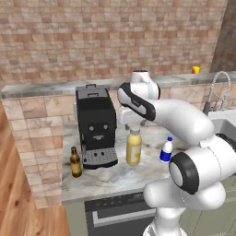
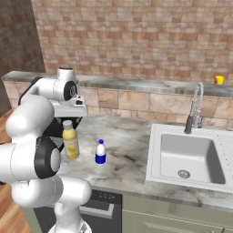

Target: Place the drinks on the dining counter in a tight cluster.

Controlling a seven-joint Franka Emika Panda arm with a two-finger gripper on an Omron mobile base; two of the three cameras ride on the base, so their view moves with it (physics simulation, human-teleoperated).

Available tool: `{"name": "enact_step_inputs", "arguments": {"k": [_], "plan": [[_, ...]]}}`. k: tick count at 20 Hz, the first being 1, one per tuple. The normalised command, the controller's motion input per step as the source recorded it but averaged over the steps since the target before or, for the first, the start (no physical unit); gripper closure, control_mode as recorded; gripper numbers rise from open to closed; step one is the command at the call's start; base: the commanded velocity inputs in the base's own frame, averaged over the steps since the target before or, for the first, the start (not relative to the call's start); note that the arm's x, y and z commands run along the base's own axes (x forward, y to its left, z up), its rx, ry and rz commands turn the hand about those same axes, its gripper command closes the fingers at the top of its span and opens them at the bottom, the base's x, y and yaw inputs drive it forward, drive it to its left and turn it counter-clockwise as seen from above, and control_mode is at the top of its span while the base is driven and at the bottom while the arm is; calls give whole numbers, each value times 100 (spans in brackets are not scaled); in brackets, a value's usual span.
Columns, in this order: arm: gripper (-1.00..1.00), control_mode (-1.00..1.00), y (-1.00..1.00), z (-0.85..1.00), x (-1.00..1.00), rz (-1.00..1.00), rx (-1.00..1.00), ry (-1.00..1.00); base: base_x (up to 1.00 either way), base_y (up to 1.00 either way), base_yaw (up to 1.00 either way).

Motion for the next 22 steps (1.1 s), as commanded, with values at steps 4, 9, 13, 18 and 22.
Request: {"name": "enact_step_inputs", "arguments": {"k": [4, 9, 13, 18, 22], "plan": [[-100, -100, 0, -14, 0, 0, 0, 0, 0, 0, 0], [-100, -100, 0, -21, 0, 0, 0, 0, 0, 0, 0], [-100, -100, 0, -14, -1, 0, 0, 0, 0, 0, 0], [-100, -100, 0, -10, 0, 0, 0, 0, 0, 0, 0], [-100, -100, 0, 0, 0, 0, 0, 0, 0, 0, 0]]}}
